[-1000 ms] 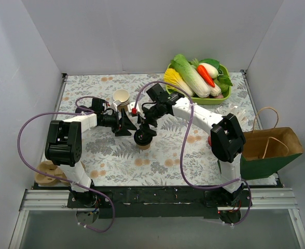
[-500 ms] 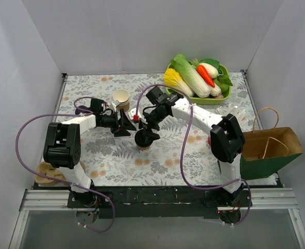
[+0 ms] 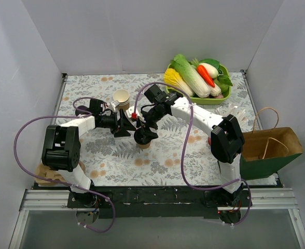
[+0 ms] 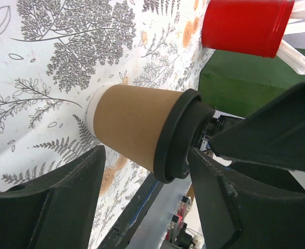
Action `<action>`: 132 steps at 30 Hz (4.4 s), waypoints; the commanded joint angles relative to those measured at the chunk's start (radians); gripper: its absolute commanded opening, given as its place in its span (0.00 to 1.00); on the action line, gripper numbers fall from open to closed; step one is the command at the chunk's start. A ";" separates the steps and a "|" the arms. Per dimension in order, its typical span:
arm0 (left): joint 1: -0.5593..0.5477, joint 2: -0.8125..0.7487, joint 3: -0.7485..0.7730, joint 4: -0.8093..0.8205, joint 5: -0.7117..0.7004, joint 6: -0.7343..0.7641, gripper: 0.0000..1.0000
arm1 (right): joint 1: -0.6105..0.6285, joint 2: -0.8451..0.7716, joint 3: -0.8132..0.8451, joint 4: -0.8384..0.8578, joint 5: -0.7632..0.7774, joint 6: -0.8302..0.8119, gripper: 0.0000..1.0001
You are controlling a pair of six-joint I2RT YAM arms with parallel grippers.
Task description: Pack the takeout coffee
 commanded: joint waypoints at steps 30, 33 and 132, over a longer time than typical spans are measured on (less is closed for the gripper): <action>0.015 -0.104 -0.174 0.003 0.018 0.013 0.65 | 0.001 -0.063 -0.177 0.139 0.097 0.046 0.82; 0.015 -0.084 -0.177 0.013 0.015 0.017 0.65 | 0.001 -0.088 -0.230 0.174 0.117 0.048 0.81; -0.385 -0.237 0.264 -0.277 -0.512 0.633 0.96 | -0.407 -0.404 -0.314 0.401 0.091 0.640 0.88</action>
